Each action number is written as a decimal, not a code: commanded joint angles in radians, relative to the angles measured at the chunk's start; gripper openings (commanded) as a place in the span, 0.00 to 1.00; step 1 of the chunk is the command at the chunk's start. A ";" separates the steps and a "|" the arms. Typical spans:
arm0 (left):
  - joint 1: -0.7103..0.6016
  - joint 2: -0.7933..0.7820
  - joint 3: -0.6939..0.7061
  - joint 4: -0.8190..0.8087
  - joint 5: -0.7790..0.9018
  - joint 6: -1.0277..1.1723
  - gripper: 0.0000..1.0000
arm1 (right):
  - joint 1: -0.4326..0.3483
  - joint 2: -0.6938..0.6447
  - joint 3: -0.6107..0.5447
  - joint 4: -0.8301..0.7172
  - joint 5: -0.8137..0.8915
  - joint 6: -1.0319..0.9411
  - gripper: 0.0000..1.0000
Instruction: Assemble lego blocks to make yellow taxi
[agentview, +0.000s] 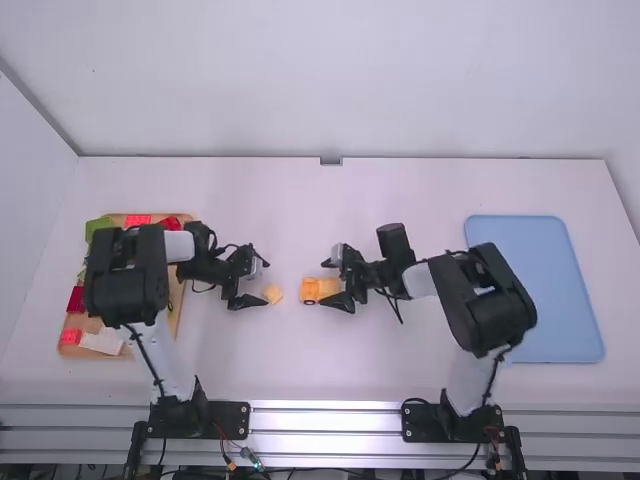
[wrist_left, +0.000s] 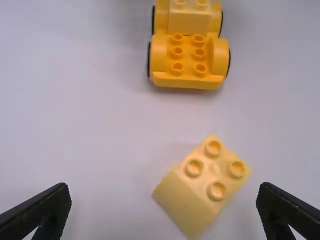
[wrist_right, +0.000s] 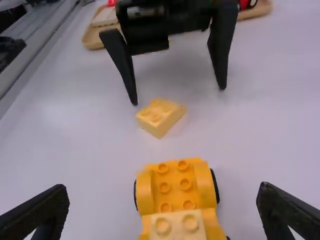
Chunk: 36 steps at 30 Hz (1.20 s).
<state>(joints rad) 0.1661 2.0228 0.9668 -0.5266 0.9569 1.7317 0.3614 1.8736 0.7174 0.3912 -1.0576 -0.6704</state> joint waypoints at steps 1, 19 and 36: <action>-0.010 0.018 -0.009 -0.024 0.023 0.132 0.97 | -0.002 -0.128 -0.028 -0.062 0.107 -0.037 0.99; -0.111 0.024 -0.097 0.207 -0.066 -0.049 0.70 | -0.002 -0.429 -0.108 -0.216 0.273 -0.063 0.99; -0.061 0.024 -0.055 0.093 -0.060 0.006 0.67 | -0.002 -0.429 -0.108 -0.219 0.272 -0.063 0.99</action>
<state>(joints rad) 0.1074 2.0285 0.9245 -0.4328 0.9123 1.7279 0.3614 1.4567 0.6136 0.1730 -0.7784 -0.7338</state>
